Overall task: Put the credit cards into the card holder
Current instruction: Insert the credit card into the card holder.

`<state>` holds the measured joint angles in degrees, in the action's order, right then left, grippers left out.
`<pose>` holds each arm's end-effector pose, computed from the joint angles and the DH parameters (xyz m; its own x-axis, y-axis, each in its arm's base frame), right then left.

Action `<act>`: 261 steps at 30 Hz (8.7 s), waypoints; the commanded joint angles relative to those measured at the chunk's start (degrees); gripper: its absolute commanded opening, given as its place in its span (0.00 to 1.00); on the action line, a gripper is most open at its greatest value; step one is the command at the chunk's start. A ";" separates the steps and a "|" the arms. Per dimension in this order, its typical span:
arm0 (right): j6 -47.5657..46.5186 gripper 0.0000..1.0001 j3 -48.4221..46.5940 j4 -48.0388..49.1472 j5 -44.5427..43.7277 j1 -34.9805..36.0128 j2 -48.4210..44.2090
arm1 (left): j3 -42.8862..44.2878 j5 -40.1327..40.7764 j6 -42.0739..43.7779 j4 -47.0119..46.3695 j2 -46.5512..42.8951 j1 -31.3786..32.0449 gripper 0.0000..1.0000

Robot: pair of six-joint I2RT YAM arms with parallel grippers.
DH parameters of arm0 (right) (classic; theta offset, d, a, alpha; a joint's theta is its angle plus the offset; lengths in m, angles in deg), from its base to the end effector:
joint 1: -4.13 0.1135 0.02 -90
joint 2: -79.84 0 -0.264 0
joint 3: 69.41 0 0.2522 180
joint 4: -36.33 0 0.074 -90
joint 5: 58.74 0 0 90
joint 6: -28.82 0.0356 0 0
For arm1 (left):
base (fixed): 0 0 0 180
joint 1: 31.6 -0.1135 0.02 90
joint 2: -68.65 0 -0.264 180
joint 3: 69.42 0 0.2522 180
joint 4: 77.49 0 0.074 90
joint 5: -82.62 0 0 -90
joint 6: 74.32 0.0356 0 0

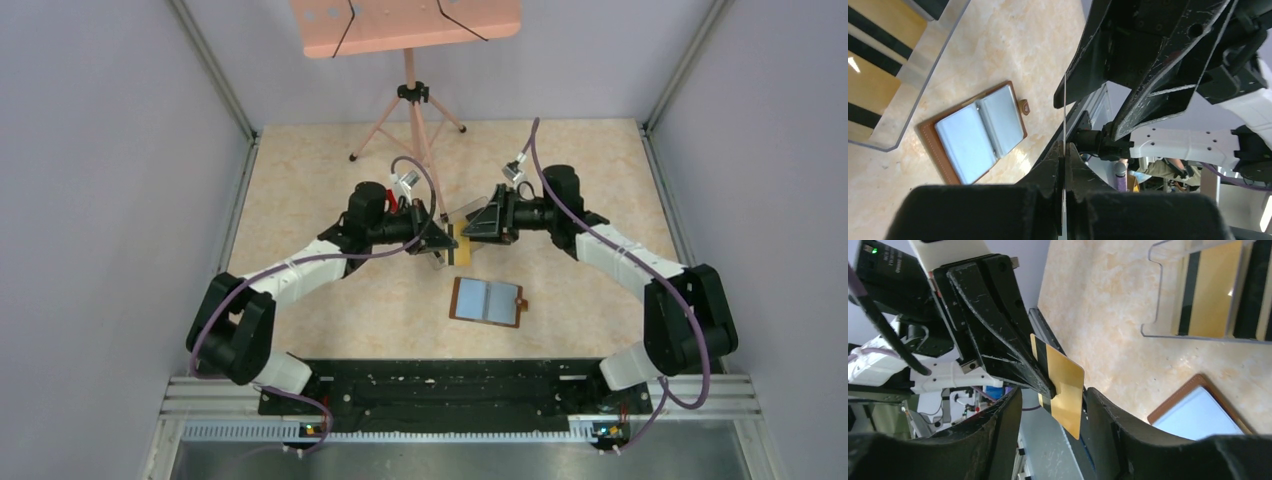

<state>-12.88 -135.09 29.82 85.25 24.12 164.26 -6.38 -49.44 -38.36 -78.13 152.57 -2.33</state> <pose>0.2900 0.1361 0.2547 -0.9301 0.1288 -0.3440 -0.2918 0.3100 0.9048 0.2691 -0.1782 0.2514 -0.9148 -0.1762 -0.3634 0.2909 0.3368 -0.8955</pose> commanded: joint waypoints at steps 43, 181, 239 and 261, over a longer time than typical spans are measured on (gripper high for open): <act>-24.01 0.47 11.62 -35.66 -37.67 -1.20 -2.42 | 6.75 12.16 9.65 12.72 20.10 14.14 0.00; -24.52 0.00 13.91 -33.43 -31.99 -1.19 -2.25 | 3.24 16.80 10.07 15.95 13.80 12.82 0.00; -23.31 0.00 15.09 -31.37 -30.10 -1.20 -4.37 | 1.62 10.69 3.51 4.90 22.08 15.55 0.00; -20.80 0.00 16.71 -29.17 -28.35 -2.12 -6.35 | -1.21 13.25 -2.71 0.91 22.15 15.63 0.00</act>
<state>-35.11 -118.81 -1.79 53.76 22.32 159.91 -7.00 -38.95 -40.26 -76.97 173.94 12.65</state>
